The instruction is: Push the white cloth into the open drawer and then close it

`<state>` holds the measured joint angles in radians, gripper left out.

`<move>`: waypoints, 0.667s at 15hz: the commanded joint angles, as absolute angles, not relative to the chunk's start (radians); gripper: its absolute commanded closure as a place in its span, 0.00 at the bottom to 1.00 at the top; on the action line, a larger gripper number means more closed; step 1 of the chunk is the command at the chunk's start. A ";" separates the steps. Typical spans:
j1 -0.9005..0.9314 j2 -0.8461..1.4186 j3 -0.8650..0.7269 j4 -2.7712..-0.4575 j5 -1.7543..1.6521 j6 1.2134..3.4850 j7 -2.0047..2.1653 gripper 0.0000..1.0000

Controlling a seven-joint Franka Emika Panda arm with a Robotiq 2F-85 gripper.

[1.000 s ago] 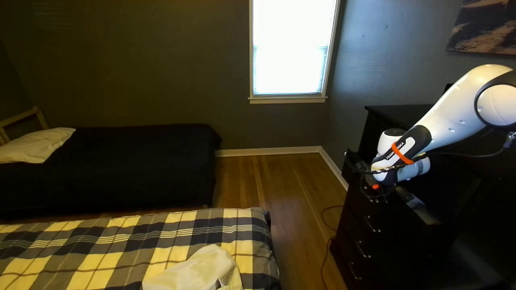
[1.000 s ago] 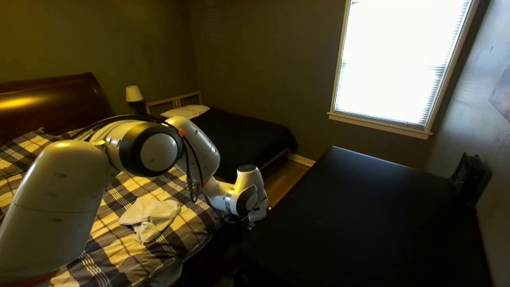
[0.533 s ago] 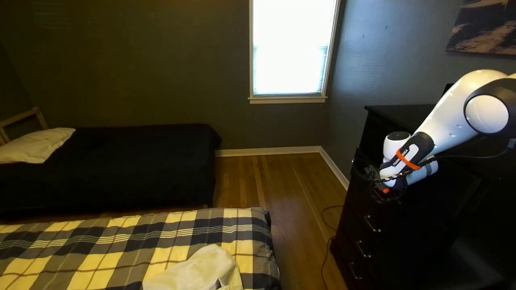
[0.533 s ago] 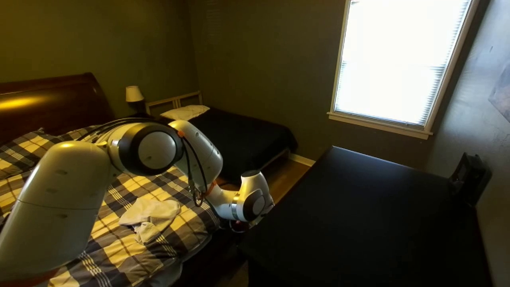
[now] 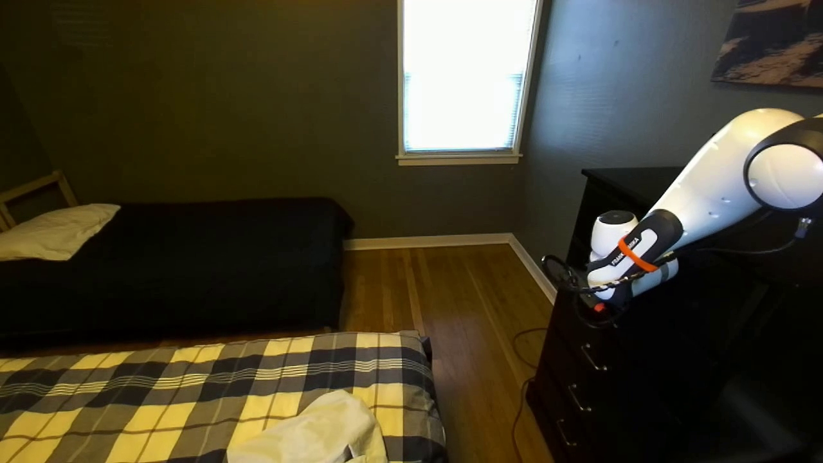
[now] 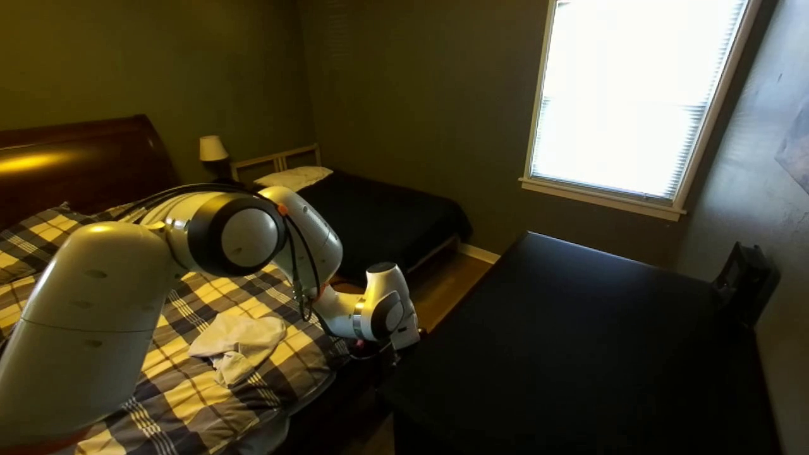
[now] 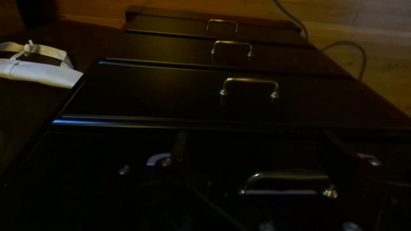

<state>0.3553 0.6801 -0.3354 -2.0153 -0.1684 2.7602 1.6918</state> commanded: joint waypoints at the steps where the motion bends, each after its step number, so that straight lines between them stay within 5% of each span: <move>1: 0.250 0.551 -0.180 -2.051 -0.105 2.678 1.522 0.00; 10: 0.101 0.222 -0.015 -2.038 0.008 2.175 0.981 0.00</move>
<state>0.1262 0.3196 -0.0313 -2.0136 0.0145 2.2914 1.1248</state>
